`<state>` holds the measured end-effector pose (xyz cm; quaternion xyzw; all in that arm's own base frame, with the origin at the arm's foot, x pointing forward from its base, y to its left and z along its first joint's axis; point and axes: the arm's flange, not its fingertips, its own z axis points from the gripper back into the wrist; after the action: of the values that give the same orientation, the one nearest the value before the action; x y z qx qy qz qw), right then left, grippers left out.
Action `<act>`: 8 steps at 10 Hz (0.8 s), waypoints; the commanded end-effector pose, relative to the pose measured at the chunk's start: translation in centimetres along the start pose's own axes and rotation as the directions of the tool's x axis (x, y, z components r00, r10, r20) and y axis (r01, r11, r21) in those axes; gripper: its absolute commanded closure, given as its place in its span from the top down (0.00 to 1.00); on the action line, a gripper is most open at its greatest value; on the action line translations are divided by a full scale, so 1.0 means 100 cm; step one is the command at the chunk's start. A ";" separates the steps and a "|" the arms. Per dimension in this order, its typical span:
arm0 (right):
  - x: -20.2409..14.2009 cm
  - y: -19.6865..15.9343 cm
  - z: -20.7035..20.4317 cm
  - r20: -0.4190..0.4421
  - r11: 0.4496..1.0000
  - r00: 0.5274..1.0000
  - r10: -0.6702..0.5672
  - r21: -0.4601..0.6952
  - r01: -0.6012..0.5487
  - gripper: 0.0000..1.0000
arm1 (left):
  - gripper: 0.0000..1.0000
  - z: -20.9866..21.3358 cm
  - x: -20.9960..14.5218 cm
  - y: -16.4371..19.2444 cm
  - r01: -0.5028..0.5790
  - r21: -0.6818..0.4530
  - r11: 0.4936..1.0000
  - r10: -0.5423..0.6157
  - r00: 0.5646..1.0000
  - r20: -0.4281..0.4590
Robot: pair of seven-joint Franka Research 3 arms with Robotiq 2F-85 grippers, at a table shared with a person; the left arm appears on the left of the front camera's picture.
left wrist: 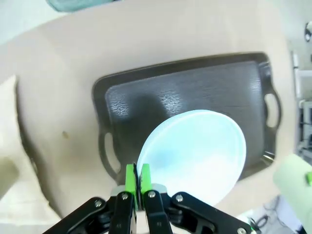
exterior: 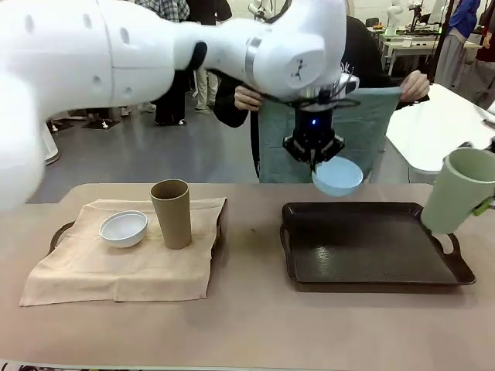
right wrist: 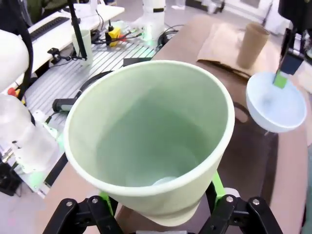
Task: Set up a tray with a mat and arrange the tableware.
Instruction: Pick up the Picnic Bowl and Reusable plastic cup from the Handle tray in front of the human's position and hold them in the air.
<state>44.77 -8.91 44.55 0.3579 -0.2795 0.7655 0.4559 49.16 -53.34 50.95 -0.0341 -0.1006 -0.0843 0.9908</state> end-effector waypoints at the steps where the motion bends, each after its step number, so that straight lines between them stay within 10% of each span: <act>1: 0.041 0.030 0.008 -0.025 0.993 0.998 0.056 -0.098 -0.058 0.00 | 0.00 0.029 -0.031 -0.005 -0.020 0.064 0.998 0.016 0.998 0.062; 8: 0.048 0.034 0.024 -0.028 0.995 0.998 0.051 -0.086 -0.053 0.00 | 0.00 0.045 -0.025 -0.010 -0.007 0.029 1.000 0.005 0.998 0.060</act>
<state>40.67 -9.64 48.93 0.3262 -0.3206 0.7647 0.4540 45.38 -53.32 54.04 -0.0139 -0.1330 -0.0720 0.9884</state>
